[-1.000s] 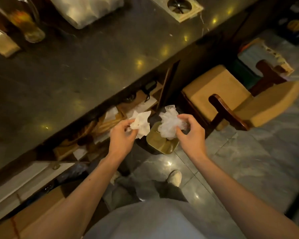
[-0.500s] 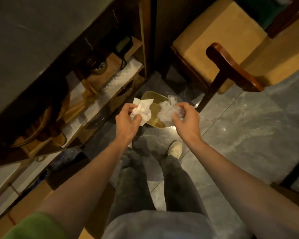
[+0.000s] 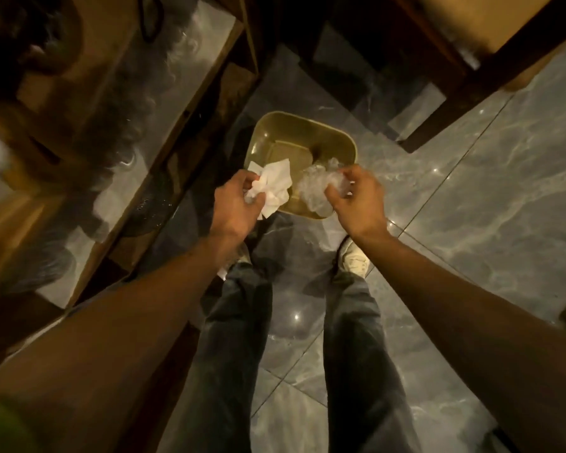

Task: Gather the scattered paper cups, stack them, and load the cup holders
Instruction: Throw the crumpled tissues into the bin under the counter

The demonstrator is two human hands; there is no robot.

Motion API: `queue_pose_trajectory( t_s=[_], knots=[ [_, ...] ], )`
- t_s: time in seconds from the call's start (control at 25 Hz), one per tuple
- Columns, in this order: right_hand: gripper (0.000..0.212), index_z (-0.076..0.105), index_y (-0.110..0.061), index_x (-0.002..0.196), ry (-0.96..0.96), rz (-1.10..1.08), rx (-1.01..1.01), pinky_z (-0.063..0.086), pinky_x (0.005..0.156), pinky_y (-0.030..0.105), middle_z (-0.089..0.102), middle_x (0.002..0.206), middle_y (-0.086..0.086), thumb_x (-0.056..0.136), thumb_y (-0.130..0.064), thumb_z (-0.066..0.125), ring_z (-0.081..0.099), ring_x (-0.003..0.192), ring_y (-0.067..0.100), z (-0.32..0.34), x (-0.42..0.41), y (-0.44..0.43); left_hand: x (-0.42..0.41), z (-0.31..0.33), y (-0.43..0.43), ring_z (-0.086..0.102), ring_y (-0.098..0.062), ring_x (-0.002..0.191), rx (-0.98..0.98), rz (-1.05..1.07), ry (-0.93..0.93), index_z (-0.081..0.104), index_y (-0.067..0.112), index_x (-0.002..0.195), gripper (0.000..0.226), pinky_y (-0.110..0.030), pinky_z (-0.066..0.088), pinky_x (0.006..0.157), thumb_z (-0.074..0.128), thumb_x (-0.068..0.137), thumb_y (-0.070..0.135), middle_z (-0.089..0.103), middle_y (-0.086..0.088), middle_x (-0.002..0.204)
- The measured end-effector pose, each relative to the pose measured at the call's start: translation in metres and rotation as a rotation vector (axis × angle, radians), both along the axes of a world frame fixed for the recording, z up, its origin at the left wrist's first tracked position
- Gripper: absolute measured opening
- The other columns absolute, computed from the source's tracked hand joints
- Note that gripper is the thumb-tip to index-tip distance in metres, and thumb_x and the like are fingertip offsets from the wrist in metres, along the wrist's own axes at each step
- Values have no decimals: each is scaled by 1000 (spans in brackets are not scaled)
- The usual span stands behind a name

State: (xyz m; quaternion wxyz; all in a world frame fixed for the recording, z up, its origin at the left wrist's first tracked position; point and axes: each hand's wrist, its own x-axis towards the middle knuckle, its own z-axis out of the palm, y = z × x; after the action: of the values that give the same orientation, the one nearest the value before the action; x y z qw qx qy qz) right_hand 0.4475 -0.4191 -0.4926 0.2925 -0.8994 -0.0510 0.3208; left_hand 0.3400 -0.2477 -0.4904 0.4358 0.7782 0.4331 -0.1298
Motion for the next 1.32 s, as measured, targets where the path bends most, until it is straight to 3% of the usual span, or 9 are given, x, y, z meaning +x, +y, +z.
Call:
queue_pose_trajectory(
  t_s=[0.08,0.32,0.4,0.56,0.72,0.8,1.0,1.12,1.32],
  knots=[
    [37,57,-16,125,46,62,-46,46,98,33,55,130,9,90,-21,65,55,117,25,-37,6,4,8,-36,2,56,-11,100,12,-69,3,59,10,119,32,-20,45,79,66,88,15,64,-8,118],
    [47,47,-19,135,41,385,-194,44,104,45,42,139,9,91,-16,62,52,121,33,-119,32,14,41,-117,-2,47,-6,102,-18,-195,12,55,8,122,30,-11,33,79,59,93,11,58,-4,120],
    [52,42,-18,139,-12,529,-252,45,104,48,41,139,11,91,-14,61,50,123,35,-139,40,17,52,-139,-5,50,-11,107,1,-204,37,54,10,124,31,-11,32,81,58,93,12,57,-6,126],
    [58,37,-14,142,-64,711,-341,46,99,49,41,136,15,90,-9,61,46,125,35,-170,46,21,67,-179,-8,47,-33,123,51,-301,177,46,10,129,35,-33,39,97,49,94,7,48,-18,134],
    [56,37,-11,142,-79,761,-370,48,97,51,40,137,17,92,-12,61,44,126,37,-185,44,21,73,-202,-2,41,-43,128,96,-298,298,37,-3,138,46,-29,38,95,46,94,1,38,-29,142],
    [58,36,-10,143,-70,780,-382,47,96,51,40,140,18,92,-15,62,44,127,37,-189,44,20,72,-204,-3,41,-42,128,91,-297,321,37,-1,139,50,-37,35,101,52,90,2,38,-28,142],
    [47,40,-9,139,-93,784,-343,46,96,50,42,139,17,96,-23,55,44,127,36,-180,45,19,72,-189,-9,43,-39,128,49,-308,246,39,1,137,47,-38,36,100,52,92,7,43,-24,139],
    [42,41,-10,137,-83,753,-273,45,97,47,43,138,18,97,-21,48,46,125,37,-158,46,14,72,-168,-10,49,-33,124,59,-330,207,46,12,132,42,-39,41,103,55,92,22,50,-15,134],
    [41,43,-12,136,-65,714,-190,48,90,42,48,131,15,97,-23,48,54,114,36,-98,50,-1,67,-105,-18,56,-30,114,70,-453,150,51,19,126,32,-42,46,96,49,95,28,54,-10,130]
  ],
)
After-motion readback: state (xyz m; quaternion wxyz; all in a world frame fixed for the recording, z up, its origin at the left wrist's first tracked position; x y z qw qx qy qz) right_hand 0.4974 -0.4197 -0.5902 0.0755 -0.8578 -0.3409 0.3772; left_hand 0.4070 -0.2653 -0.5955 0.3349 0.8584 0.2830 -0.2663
